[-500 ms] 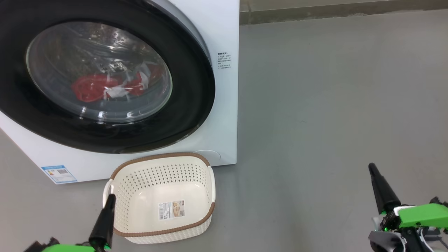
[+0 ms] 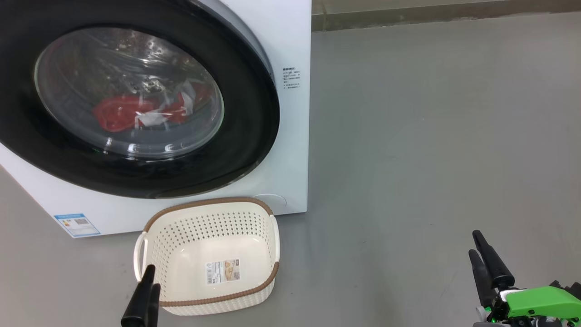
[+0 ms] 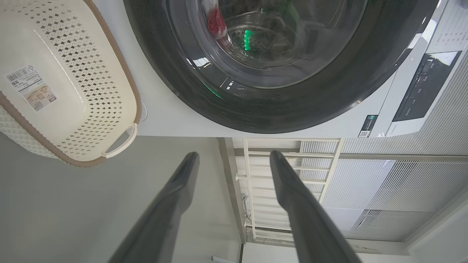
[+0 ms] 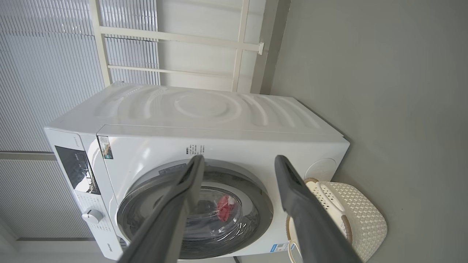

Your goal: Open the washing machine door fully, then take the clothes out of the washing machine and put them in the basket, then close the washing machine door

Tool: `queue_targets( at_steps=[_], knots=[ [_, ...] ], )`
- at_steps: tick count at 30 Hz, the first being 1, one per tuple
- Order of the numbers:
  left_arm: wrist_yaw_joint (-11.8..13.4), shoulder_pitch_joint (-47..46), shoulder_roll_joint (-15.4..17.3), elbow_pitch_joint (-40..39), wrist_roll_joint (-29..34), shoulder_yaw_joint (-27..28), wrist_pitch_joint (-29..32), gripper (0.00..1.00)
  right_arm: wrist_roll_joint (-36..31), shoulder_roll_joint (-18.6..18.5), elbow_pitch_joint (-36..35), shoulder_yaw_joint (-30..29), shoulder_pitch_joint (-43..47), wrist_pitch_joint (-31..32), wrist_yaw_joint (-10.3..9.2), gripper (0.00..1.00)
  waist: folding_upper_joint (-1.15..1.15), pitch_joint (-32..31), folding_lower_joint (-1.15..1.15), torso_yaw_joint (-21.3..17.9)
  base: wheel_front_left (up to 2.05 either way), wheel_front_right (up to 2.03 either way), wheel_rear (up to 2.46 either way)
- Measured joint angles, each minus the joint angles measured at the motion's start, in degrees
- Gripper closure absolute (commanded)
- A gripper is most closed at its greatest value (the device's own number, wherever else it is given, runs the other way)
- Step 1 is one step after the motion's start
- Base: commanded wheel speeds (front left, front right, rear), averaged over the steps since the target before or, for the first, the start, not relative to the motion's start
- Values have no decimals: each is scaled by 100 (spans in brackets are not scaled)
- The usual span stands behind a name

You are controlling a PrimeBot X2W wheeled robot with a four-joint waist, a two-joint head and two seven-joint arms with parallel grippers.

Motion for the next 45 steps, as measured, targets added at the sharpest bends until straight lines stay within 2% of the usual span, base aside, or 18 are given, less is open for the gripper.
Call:
queue_targets(
  at_steps=[18, 40, 45],
  knots=[
    [2, 10, 3, -187, 1440, -30, -290, 0, -1101, -164, -93, 211, 27, -302, 0, 0, 0, 51, 0, 21, 0, 0, 0],
    [263, 134, 10, -433, 3329, -322, -637, 0, -2625, -288, -237, 415, 155, -655, 0, 0, 0, 91, -1, 66, 0, 0, 0],
    [331, 137, 12, -489, 3594, -345, -694, 0, -2839, -327, -241, 447, 156, -705, 0, 0, 0, 83, 0, 72, 0, 0, 0]
  ],
)
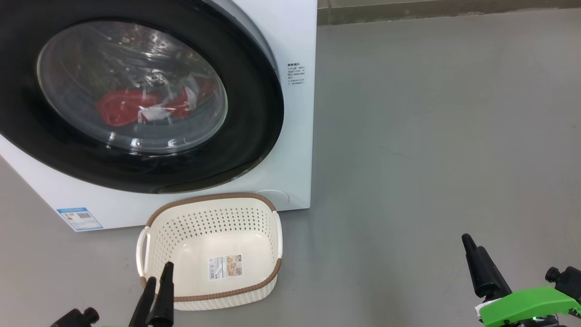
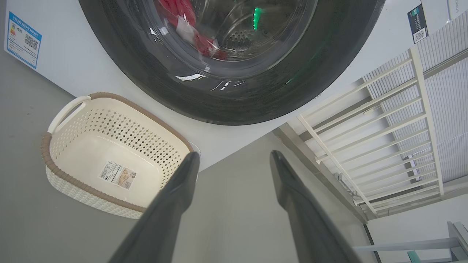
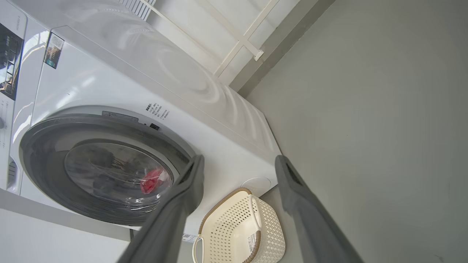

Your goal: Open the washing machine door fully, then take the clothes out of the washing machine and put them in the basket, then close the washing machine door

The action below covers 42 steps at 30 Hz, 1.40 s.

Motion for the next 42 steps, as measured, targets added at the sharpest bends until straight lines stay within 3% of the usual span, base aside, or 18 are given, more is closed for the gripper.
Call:
queue_targets(
  at_steps=[42],
  knots=[
    [245, 230, 56, -475, 2862, -253, -724, 0, -2350, -280, -53, 403, 250, -703, 0, 0, 0, -42, -1, 60, 0, 0, 0]
  ],
)
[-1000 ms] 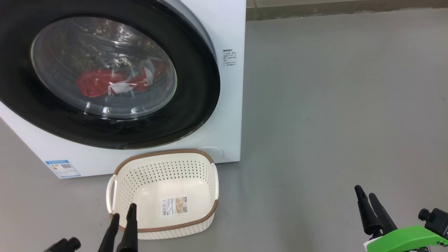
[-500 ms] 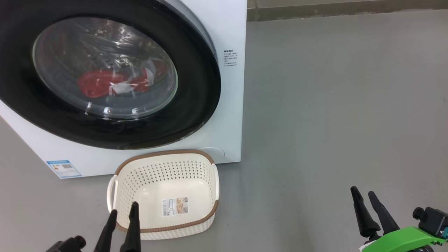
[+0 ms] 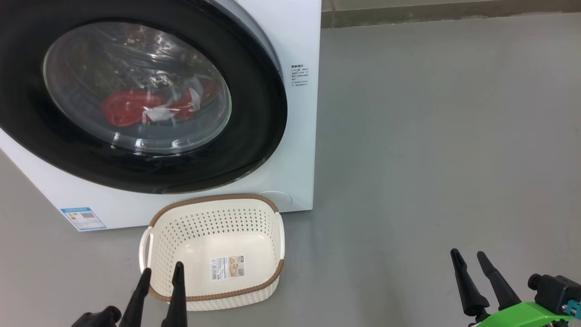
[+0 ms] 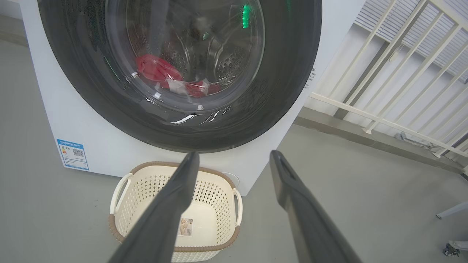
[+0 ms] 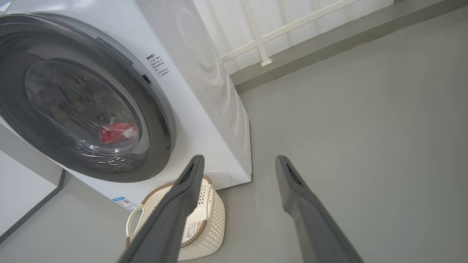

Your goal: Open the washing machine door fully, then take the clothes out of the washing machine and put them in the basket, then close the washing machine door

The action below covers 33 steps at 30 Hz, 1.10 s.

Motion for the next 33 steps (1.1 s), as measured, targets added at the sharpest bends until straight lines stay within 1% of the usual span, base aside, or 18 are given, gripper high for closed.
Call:
queue_targets(
  at_steps=[25, 27, 33],
  knots=[
    [31, 25, 25, 138, 1316, -38, -411, 0, -1168, -66, -57, -309, 190, -407, 0, 0, 0, 79, 0, -5, 0, 0, 0],
    [80, 30, 26, 154, 1462, -37, -428, 0, -1269, -71, -56, -320, 218, -414, 0, 0, 0, 85, 0, -7, 0, 0, 0],
    [80, 109, 27, 181, 1539, -12, -477, 0, -1452, -71, -65, -332, 216, -463, 0, 0, 0, 133, 0, -23, 0, 0, 0]
  ],
)
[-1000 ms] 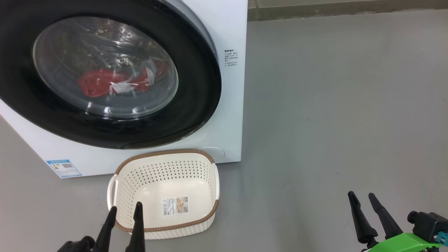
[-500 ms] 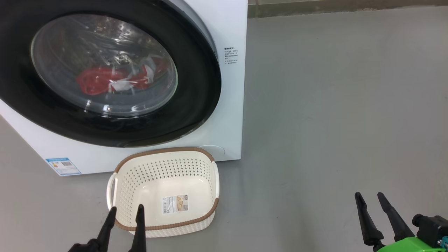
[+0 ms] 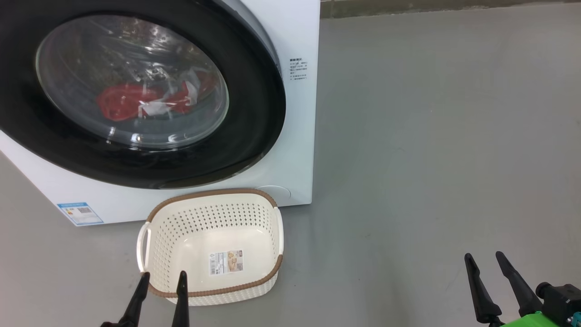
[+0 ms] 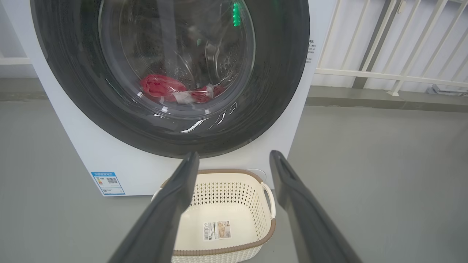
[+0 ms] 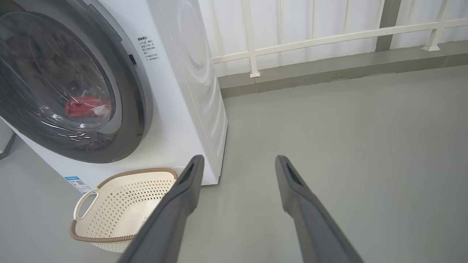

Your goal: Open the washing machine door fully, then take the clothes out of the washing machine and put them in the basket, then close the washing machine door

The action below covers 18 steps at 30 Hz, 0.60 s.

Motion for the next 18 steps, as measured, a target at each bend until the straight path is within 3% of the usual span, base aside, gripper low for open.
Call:
queue_targets(
  at_steps=[9, 10, 11, 12, 18],
  knots=[
    [-1, 0, 2, 14, -3, -10, 0, 0, 1, 4, -110, -52, -1, -1, 0, 0, 0, 25, 0, -13, 0, 0, 0],
    [-1, 0, 2, 14, -3, -10, 0, 0, 1, 4, -110, -52, -1, -1, 0, 10, 0, 25, 0, -13, 0, 0, 0],
    [-1, 0, 2, 14, -3, -16, 0, 0, 5, 11, -148, -51, -2, -1, 0, 72, 0, 29, 0, -11, 0, 0, 0],
    [-1, 0, 2, 13, -3, -23, 0, 0, 43, 25, -194, -37, -3, -1, 0, 100, 0, 35, 0, -8, 0, 0, 0],
    [-5, -9, 5, -3, -23, -124, 0, 0, 758, 157, -465, 78, -304, -11, 0, 100, 0, 143, 0, 22, 0, 0, 0]
  ],
)
